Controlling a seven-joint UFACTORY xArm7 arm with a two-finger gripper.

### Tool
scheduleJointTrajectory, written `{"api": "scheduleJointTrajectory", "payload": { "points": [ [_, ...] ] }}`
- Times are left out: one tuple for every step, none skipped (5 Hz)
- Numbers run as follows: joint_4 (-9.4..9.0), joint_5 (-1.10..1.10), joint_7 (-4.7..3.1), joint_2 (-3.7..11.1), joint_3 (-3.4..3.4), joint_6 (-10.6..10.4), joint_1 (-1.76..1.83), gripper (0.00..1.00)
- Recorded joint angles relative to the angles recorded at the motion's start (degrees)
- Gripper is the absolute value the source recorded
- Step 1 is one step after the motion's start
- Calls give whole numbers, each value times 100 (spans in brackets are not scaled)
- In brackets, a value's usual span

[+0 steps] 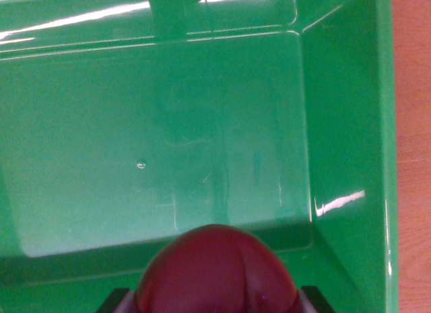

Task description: Pick fruit

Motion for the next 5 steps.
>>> {"api": "scheduleJointTrajectory", "payload": {
  "points": [
    [71, 6, -10, -49, 2, 120, -1, 100],
    [120, 11, -16, -83, 4, 203, -2, 100],
    [120, 11, -16, -83, 4, 203, -2, 100],
    [149, 13, -20, -102, 5, 251, -2, 100],
    [154, 13, -21, -106, 5, 260, -2, 100]
  ]
}}
